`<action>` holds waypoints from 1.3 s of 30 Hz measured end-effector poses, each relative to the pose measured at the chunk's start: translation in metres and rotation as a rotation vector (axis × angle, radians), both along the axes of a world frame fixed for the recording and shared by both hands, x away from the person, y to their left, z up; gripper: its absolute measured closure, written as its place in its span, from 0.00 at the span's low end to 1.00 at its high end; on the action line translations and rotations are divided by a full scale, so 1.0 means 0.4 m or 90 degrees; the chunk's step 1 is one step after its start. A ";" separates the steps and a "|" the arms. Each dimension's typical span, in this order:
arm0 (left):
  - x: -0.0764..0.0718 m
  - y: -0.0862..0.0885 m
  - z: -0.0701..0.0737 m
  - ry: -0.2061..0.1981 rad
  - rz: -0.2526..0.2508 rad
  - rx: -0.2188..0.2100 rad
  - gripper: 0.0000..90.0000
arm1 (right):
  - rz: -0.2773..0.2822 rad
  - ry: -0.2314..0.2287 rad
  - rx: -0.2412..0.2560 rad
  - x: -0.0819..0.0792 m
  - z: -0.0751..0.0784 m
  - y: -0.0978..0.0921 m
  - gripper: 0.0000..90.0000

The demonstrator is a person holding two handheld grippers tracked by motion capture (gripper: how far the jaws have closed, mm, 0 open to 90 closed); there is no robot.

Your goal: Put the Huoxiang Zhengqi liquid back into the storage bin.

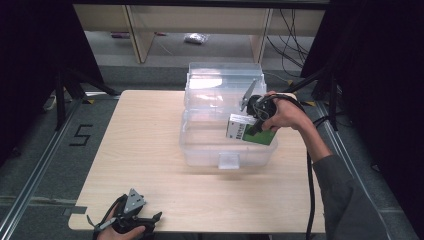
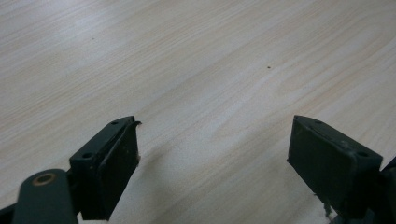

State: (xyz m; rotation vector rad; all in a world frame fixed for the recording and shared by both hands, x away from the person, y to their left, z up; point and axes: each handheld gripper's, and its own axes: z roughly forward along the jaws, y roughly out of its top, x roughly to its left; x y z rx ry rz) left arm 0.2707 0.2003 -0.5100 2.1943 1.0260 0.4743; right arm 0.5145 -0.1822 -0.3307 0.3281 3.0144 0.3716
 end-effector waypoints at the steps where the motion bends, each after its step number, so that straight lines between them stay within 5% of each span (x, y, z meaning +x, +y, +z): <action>1: 0.000 0.000 0.000 -0.001 0.000 -0.001 0.17 | 0.007 -0.007 -0.007 0.005 -0.006 -0.003 0.72; 4: 0.000 0.000 0.000 0.001 0.002 -0.001 0.17 | -0.001 -0.002 -0.031 0.004 -0.024 -0.005 0.72; 6: 0.000 -0.001 0.000 0.000 0.001 0.000 0.17 | 0.029 -0.013 -0.029 0.010 -0.032 -0.005 0.72; 13: -0.001 -0.001 -0.001 0.000 0.002 0.000 0.17 | 0.012 0.010 -0.019 0.012 -0.054 -0.007 0.72; 14: 0.005 0.000 -0.003 -0.013 -0.001 0.002 0.17 | 0.039 -0.001 -0.019 0.023 -0.064 -0.009 0.72; 23: 0.000 -0.002 -0.002 0.001 0.002 -0.001 0.17 | 0.021 0.014 -0.020 0.027 -0.085 -0.016 0.72; 30: 0.000 -0.002 -0.003 0.002 0.002 -0.001 0.17 | 0.051 0.014 -0.015 0.035 -0.119 -0.016 0.72; 39: 0.000 -0.001 -0.002 0.001 0.001 0.001 0.17 | 0.043 0.026 -0.028 0.037 -0.152 -0.016 0.72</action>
